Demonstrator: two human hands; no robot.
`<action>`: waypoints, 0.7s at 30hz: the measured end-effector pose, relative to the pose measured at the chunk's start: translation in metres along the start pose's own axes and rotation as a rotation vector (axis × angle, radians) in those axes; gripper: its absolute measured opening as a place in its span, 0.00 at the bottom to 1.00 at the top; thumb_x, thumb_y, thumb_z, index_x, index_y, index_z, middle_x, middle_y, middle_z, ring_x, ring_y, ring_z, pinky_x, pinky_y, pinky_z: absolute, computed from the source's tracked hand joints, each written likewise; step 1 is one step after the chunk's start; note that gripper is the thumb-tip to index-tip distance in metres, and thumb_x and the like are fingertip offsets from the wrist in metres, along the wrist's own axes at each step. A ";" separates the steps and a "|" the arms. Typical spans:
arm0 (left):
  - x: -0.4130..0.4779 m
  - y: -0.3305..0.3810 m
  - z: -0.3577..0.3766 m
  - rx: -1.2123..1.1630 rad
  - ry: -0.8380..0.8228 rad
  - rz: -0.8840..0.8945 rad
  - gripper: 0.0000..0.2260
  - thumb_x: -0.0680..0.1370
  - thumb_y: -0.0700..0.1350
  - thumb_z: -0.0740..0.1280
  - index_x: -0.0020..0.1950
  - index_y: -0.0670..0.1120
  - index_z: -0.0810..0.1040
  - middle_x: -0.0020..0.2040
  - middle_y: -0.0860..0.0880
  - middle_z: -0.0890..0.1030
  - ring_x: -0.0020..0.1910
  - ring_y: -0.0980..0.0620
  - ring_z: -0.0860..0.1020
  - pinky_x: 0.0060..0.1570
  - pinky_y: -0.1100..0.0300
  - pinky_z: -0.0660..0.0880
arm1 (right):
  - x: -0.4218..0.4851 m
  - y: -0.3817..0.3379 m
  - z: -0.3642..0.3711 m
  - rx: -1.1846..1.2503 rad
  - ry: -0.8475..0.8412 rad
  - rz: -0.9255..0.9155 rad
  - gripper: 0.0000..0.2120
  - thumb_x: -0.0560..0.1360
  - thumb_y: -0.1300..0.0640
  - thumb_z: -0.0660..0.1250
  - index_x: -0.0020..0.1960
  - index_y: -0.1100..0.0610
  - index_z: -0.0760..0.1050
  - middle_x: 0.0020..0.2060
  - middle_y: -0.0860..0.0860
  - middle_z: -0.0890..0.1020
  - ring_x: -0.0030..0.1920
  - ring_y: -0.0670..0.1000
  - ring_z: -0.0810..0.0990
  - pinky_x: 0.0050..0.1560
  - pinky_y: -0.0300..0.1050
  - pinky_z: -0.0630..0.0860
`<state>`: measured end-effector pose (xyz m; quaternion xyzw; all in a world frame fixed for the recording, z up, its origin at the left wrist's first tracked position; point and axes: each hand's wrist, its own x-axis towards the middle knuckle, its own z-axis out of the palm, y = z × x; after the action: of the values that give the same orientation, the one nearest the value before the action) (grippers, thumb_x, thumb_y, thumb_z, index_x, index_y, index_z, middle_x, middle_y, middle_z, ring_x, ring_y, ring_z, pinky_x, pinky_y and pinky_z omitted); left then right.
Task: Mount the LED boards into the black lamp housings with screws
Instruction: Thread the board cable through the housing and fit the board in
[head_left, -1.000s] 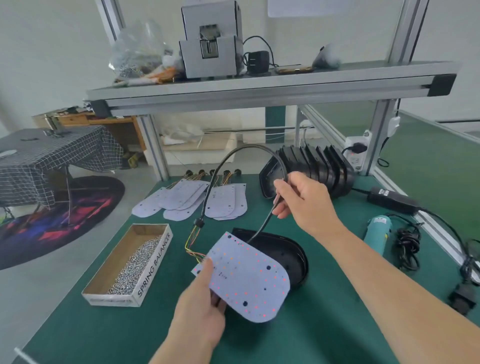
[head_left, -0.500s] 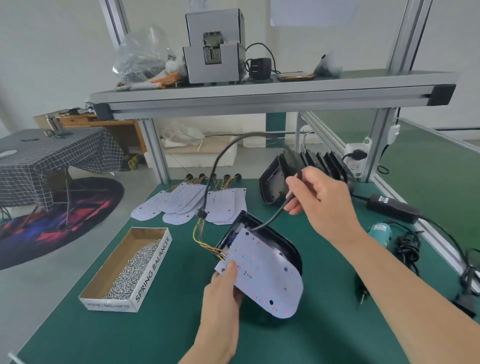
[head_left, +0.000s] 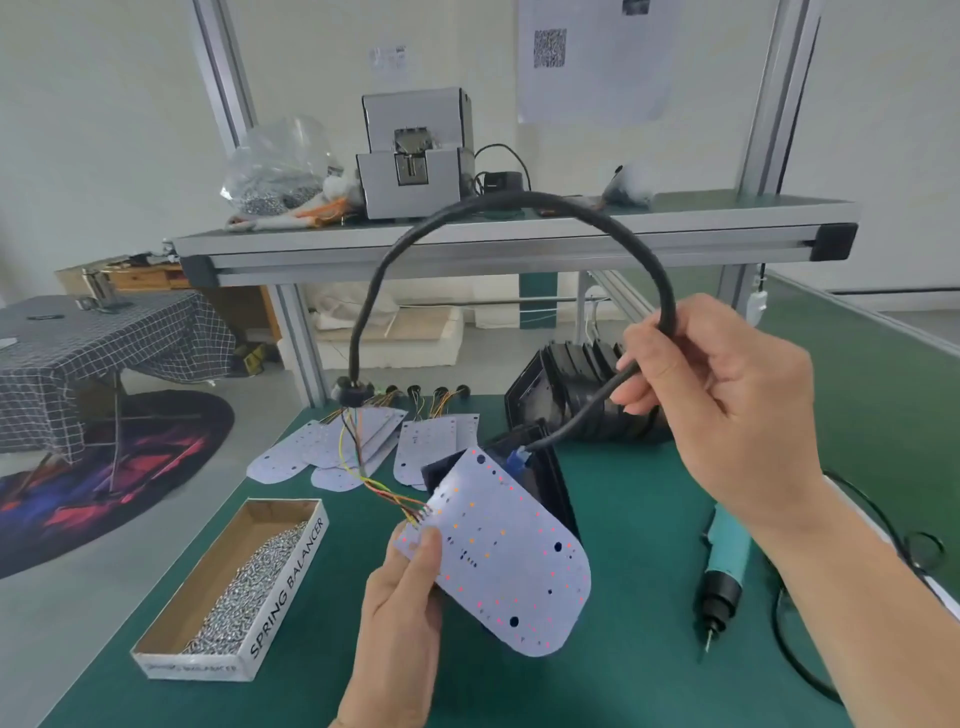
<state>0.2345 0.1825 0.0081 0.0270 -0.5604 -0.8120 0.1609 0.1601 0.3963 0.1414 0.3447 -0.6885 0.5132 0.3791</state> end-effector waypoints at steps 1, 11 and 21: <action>0.001 0.003 -0.001 -0.078 -0.021 -0.041 0.12 0.79 0.48 0.67 0.59 0.49 0.85 0.65 0.44 0.81 0.65 0.47 0.79 0.63 0.51 0.75 | 0.000 -0.001 -0.002 -0.034 0.001 -0.032 0.12 0.82 0.57 0.64 0.46 0.65 0.76 0.33 0.52 0.81 0.34 0.43 0.85 0.32 0.40 0.81; 0.000 0.015 0.000 -0.347 -0.066 -0.197 0.18 0.80 0.49 0.58 0.60 0.48 0.85 0.67 0.43 0.80 0.66 0.45 0.78 0.65 0.43 0.69 | -0.007 -0.010 0.002 -0.016 0.027 -0.090 0.12 0.82 0.59 0.64 0.45 0.67 0.77 0.33 0.53 0.81 0.35 0.42 0.85 0.33 0.38 0.80; -0.004 0.022 0.007 -0.283 0.031 -0.200 0.27 0.74 0.44 0.63 0.68 0.28 0.72 0.64 0.36 0.80 0.66 0.38 0.77 0.68 0.40 0.69 | -0.006 -0.017 0.008 0.103 -0.276 0.081 0.09 0.81 0.58 0.65 0.45 0.62 0.77 0.33 0.53 0.82 0.37 0.45 0.85 0.37 0.38 0.82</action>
<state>0.2414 0.1829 0.0302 0.0721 -0.4325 -0.8942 0.0900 0.1765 0.3847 0.1422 0.4032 -0.7201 0.5104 0.2416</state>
